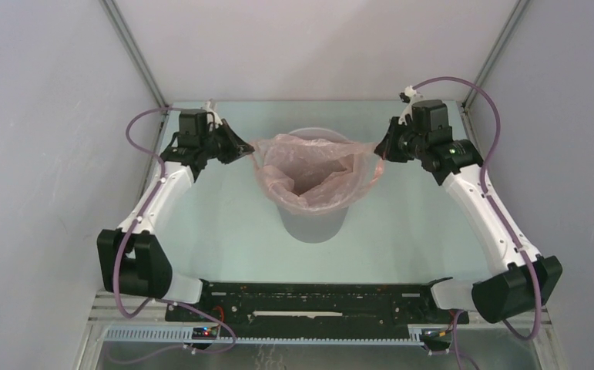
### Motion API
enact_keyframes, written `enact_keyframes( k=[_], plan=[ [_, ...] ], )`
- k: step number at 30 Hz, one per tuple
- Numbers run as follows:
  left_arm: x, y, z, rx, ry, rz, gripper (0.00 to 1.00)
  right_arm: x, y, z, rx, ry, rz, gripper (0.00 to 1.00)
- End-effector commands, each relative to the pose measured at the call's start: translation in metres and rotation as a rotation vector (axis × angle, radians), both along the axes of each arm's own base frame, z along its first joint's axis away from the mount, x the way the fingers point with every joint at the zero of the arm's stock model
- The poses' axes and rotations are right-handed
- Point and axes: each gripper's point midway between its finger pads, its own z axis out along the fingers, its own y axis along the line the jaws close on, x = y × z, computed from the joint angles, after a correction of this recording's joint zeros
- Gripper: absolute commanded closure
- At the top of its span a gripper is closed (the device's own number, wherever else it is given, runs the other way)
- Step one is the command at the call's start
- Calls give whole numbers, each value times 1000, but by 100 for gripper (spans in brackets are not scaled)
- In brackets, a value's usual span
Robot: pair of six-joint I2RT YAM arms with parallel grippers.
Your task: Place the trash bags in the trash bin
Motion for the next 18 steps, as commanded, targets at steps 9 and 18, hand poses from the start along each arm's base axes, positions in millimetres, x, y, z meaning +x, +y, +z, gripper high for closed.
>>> enact_keyframes(
  k=[9, 18],
  plan=[
    [12, -10, -39, -65, 82, -23, 100, 51, 29, 6, 233, 104, 41, 96],
    [-17, -22, -38, -142, 122, -69, 100, 73, 29, -37, 282, 200, -24, 100]
  ],
)
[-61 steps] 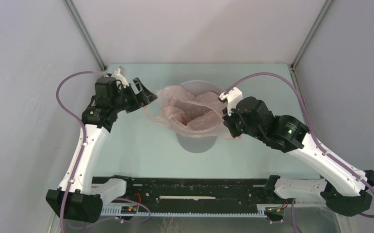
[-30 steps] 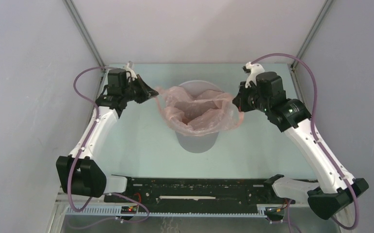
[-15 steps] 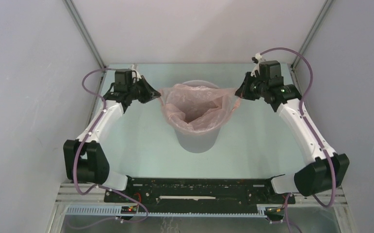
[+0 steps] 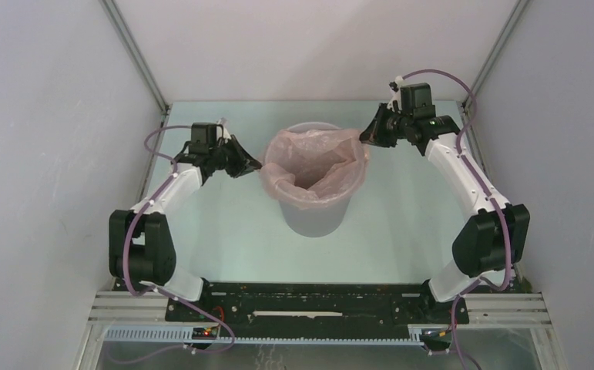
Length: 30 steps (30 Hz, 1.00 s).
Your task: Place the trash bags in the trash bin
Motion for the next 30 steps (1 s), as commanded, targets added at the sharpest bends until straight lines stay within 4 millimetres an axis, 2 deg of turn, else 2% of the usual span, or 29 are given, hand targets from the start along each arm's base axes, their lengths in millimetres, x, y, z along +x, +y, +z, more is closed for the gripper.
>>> enact_keyframes(
  k=[1, 4, 6, 8, 12, 14, 15, 18, 21, 24, 27, 28, 30],
  plan=[
    [-12, -7, 36, -72, -73, -14, 100, 12, -8, -28, 31, 56, -48, 100],
    [-18, -7, 73, -95, -170, -6, 100, 2, -11, -59, 23, 120, -36, 100],
    [-19, -2, 74, -79, -186, 15, 100, -5, -11, -64, 22, 142, -30, 100],
    [-19, -2, 53, -85, -131, 21, 100, -6, -10, -54, 33, 121, -26, 100],
    [-25, -14, -3, -140, 23, -26, 100, -1, -9, -20, 64, 45, -41, 100],
    [-29, -12, -21, -124, 51, -28, 100, 4, -6, -12, 81, 33, -42, 100],
    [-32, -11, -26, -112, 54, -29, 100, 7, -5, -11, 86, 33, -39, 99],
    [-36, -8, -37, -70, 85, -50, 100, 16, -3, -40, 75, 99, -40, 99],
    [-33, -11, -17, -64, 50, -95, 100, 11, -3, -78, 52, 191, -27, 99],
    [-35, -8, 11, -42, -13, -104, 100, -4, -4, -94, 40, 223, -23, 99],
    [-39, -8, 26, -59, -38, -94, 100, -17, -9, -94, 22, 212, -34, 99],
    [-41, -10, 28, -76, -43, -92, 100, -19, -9, -89, 18, 201, -32, 99],
    [-45, -13, 23, -103, -38, -81, 100, -22, -8, -68, 27, 152, -24, 98]
  ],
)
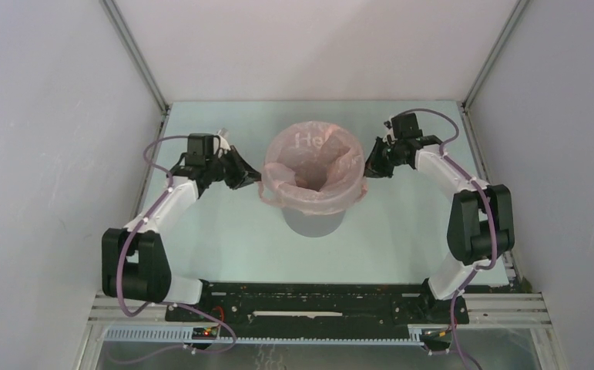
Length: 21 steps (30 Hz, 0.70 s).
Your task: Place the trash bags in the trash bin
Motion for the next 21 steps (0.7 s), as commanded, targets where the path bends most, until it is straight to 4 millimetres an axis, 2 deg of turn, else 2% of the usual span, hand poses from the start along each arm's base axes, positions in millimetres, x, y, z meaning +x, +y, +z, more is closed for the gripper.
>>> enact_keyframes(
  k=[1, 2, 4, 7, 9, 11, 15, 18, 19, 21],
  plan=[
    [0, -5, 28, -47, -99, -4, 100, 0, 3, 66, 15, -190, 15, 95],
    [-3, -5, 19, -42, -81, -3, 100, -2, 5, 80, 21, -223, 20, 90],
    [-9, -3, 2, -21, -43, -13, 100, -5, 8, 91, 39, -234, 25, 81],
    [-16, -2, -14, -12, 0, -21, 100, -12, 4, 83, 32, -194, 26, 65],
    [-18, -4, -14, -22, 2, -29, 99, -20, -1, 72, 2, -152, 26, 60],
    [-19, -8, -3, -41, -27, -52, 94, -29, -3, 73, -14, -150, 41, 53],
    [-23, -6, 18, -15, -94, -90, 78, -44, -13, 92, -30, -221, 39, 33],
    [-32, -3, 27, 7, -117, -104, 65, -55, -19, 96, -36, -223, 46, 29],
    [-35, -2, 27, 13, -121, -101, 55, -59, -21, 94, -50, -222, 48, 28],
    [-39, -1, 25, 17, -120, -99, 44, -66, -26, 83, -77, -201, 41, 27]
  ],
)
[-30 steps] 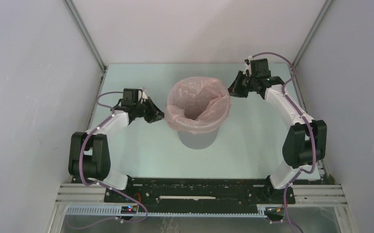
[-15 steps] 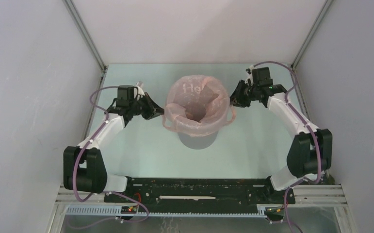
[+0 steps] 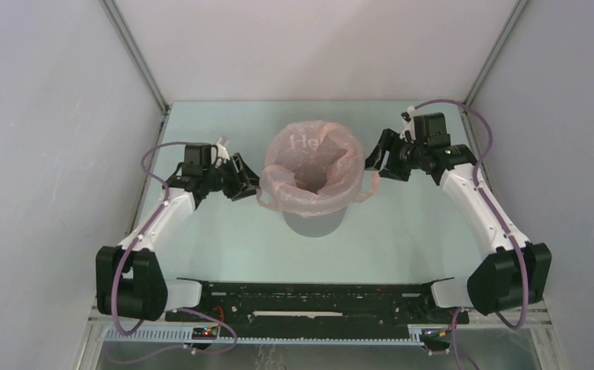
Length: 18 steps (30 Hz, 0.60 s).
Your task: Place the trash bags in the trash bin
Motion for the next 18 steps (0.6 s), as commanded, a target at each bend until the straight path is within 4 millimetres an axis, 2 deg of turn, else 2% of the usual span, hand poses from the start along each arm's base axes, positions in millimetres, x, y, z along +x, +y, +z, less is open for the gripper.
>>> enact_keyframes(
  k=[1, 3, 7, 11, 13, 18],
  plan=[
    [-11, -1, 21, 8, -83, -44, 39, -19, -14, -7, -64, -8, -2, 27],
    [-18, -1, 14, 5, -65, -49, 33, -23, -11, -11, -58, -9, -4, 27],
    [-30, -2, 1, -16, -37, -47, 28, -28, -6, -19, -71, -1, -1, 26],
    [-35, -5, -8, -36, -20, -40, 36, -28, -12, -36, -73, 24, -28, 29],
    [-36, -7, -20, -31, 13, -51, 46, -29, -9, -47, -53, 42, -33, 41],
    [-47, -12, -56, -8, 120, -80, 69, -37, -3, -79, 6, 101, -82, 80]
  ],
)
